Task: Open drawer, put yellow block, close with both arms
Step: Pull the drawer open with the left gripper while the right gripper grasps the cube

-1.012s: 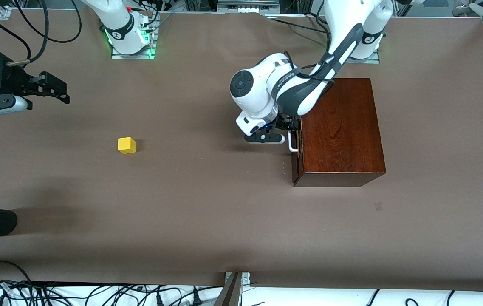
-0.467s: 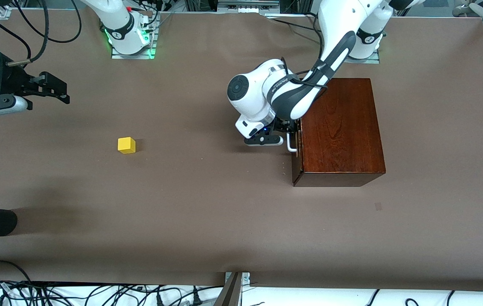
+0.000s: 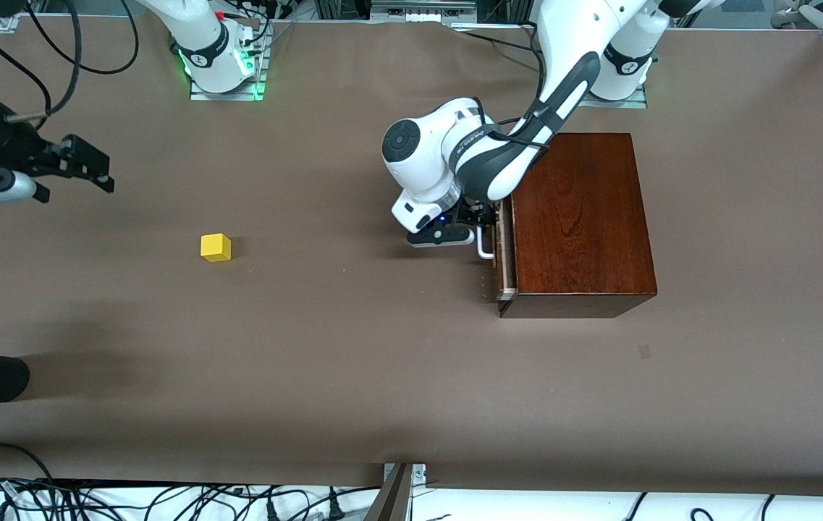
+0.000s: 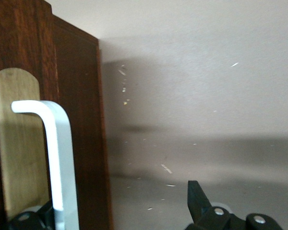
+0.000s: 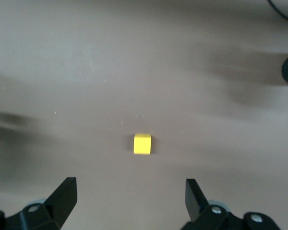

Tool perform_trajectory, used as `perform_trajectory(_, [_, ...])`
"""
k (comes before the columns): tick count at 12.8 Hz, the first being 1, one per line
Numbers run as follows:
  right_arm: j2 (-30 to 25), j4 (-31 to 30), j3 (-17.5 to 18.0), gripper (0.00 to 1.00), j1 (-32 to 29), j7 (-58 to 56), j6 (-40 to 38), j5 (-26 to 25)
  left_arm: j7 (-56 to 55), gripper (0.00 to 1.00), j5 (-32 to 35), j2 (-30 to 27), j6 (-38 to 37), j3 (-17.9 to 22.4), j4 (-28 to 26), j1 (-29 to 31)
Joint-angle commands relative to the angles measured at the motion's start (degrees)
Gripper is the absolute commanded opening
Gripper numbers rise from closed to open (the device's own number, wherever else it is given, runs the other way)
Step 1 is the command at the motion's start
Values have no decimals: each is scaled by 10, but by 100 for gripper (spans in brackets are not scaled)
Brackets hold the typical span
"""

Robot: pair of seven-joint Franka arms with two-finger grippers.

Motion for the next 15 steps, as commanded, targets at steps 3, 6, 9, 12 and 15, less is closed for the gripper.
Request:
perform_trajectory(3, [89, 19, 0, 100, 6, -2, 11, 2, -26, 100, -7, 28, 84, -5, 13, -19])
perform_trajectory(6, [106, 18, 1, 100, 12, -2, 11, 3, -26, 100, -7, 45, 84, -5, 39, -36])
perform_trajectory(9, [137, 18, 0, 100, 8, -2, 16, 15, -34, 100, -7, 67, 84, -5, 75, -44])
perform_trajectory(12, [157, -29, 1, 100, 13, 6, 68, 40, -38, 100, -8, 67, 84, -6, 83, -44])
perform_trajectory(15, [157, -42, -1, 100, 11, -4, 98, 35, -37, 100, -45, 66, 92, -6, 92, -44])
